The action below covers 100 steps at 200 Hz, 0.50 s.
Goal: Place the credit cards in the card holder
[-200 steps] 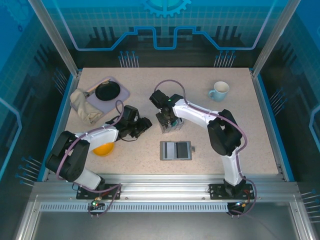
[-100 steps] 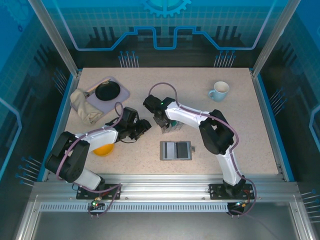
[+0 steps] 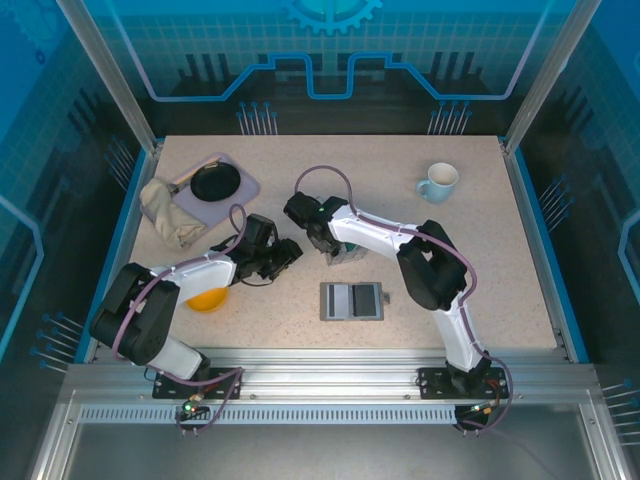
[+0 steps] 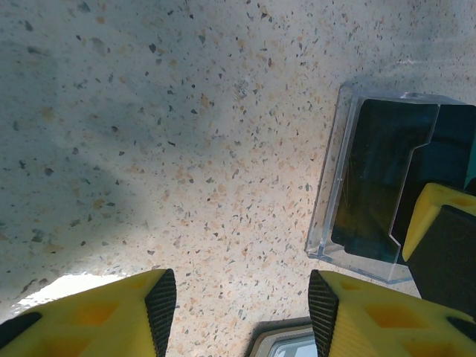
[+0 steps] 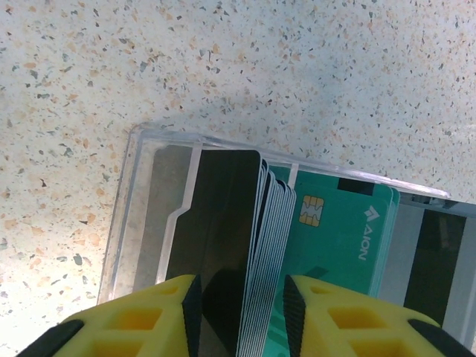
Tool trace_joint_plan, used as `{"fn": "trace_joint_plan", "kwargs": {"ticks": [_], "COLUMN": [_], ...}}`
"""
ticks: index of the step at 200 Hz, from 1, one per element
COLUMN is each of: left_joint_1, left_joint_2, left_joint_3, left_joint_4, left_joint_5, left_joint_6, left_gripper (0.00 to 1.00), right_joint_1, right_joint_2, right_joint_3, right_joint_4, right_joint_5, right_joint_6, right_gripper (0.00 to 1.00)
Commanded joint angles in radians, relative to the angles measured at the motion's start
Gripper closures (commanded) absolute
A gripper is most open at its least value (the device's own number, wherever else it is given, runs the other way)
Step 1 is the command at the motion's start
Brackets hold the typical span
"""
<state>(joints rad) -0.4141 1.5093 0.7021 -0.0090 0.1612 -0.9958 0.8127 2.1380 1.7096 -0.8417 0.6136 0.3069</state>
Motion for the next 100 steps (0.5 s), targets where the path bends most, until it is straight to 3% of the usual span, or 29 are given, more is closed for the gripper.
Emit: {"fn": "trace_joint_plan", "kwargs": {"ticks": [1, 100], "left_joint_1": [0.008, 0.008], "left_joint_2": [-0.023, -0.017], "left_joint_3": [-0.012, -0.013], "left_joint_4": [0.013, 0.017], "left_joint_5": [0.008, 0.016], "left_joint_6": [-0.006, -0.010], "left_gripper": [0.47, 0.47], "right_joint_1": [0.001, 0.000], "right_joint_2": [-0.036, -0.050], "right_joint_3": [-0.009, -0.015], "right_joint_4": [-0.023, -0.022], "right_joint_5": [0.017, 0.038], "right_joint_6": [0.001, -0.009], "right_gripper": [0.65, 0.70]}}
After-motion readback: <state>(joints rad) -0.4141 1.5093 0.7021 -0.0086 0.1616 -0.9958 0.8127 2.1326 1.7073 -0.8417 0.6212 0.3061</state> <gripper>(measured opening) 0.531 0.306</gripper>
